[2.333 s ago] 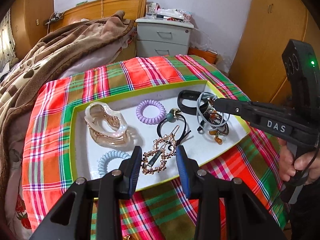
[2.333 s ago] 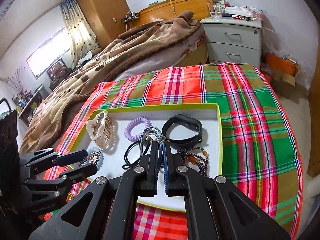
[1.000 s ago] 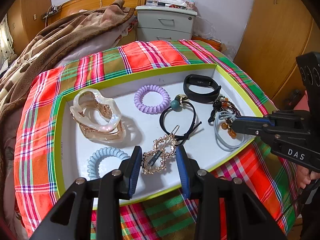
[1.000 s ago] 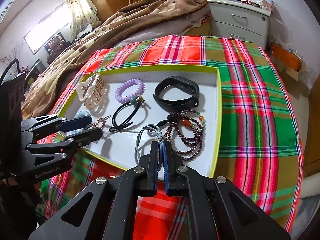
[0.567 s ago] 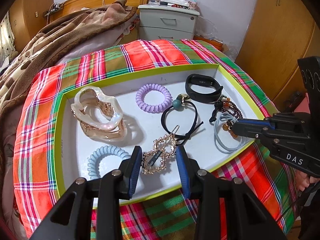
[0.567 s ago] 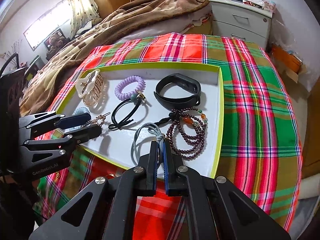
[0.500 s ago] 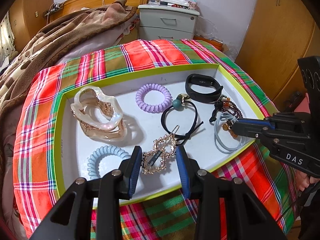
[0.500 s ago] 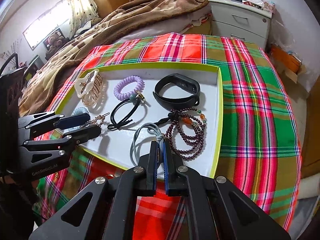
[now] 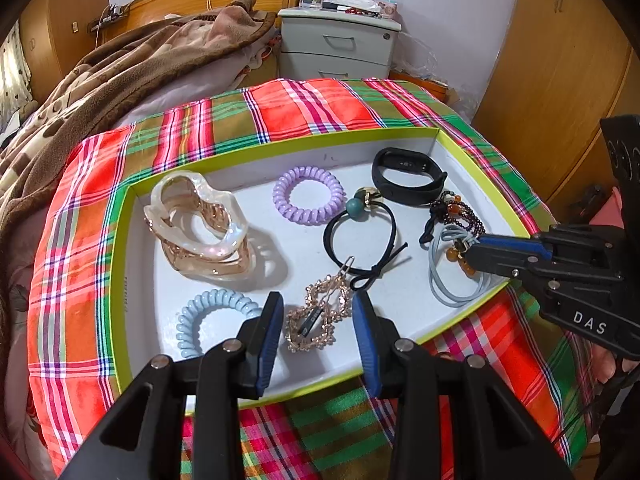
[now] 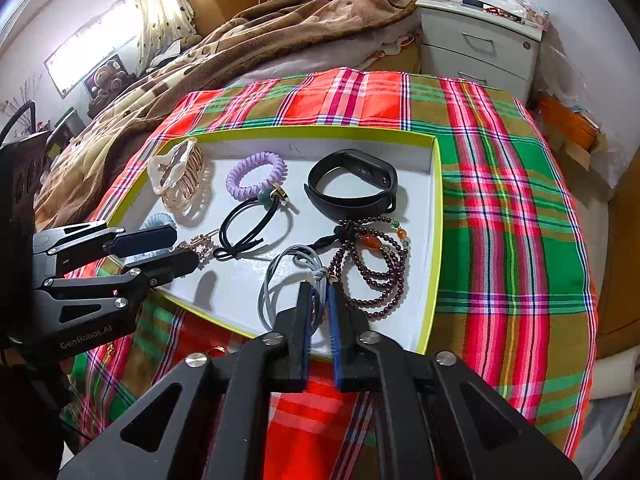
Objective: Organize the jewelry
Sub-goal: 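Open both tools to drop the items in the box and withdraw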
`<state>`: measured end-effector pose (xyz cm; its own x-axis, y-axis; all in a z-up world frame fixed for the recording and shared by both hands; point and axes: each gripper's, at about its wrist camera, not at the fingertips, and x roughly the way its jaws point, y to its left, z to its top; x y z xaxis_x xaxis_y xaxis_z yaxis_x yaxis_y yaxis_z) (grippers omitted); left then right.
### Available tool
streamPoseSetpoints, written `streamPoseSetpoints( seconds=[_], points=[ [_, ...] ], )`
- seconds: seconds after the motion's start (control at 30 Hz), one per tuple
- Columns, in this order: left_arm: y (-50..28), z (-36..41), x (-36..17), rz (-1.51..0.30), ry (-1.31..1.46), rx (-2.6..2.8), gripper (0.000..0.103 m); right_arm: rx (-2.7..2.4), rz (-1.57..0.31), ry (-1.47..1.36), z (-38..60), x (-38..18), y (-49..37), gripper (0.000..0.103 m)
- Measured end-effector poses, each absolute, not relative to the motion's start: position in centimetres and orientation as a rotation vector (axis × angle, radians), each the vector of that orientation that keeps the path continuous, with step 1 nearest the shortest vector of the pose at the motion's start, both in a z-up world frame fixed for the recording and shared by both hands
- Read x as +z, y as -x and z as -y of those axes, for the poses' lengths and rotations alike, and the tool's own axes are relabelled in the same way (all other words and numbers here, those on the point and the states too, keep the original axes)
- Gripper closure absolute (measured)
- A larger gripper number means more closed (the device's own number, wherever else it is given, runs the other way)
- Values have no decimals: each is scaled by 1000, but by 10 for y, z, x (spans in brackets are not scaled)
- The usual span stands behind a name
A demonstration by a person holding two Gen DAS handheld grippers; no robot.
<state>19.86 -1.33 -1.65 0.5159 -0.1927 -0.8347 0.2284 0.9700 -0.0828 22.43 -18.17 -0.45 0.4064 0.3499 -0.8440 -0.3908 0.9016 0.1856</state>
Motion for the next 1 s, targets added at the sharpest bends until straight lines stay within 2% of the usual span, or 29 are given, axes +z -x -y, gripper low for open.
streamPoseSetpoints(
  seconds=[0.27,0.37,0.4,0.43,0.47,1.0],
  points=[
    [-194,13,-13,-988,-36,-255,62,457,-1037,28,186,1,-221,89],
    [-191,14,-10,-983,-35,-260,61,452,-1028,19,187,3,-219,83],
    [-190,14,-9,-981,-36,-261,61,453,-1025,15,187,4,-218,75],
    [-188,14,-7,-978,-35,-260,61,454,-1022,14,187,5,-217,62],
    [-187,15,-6,-975,-34,-262,61,450,-1011,16,186,7,-214,58],
    [-123,-16,19,-888,19,-145,58,423,-884,-2,186,32,-168,57]
  ],
)
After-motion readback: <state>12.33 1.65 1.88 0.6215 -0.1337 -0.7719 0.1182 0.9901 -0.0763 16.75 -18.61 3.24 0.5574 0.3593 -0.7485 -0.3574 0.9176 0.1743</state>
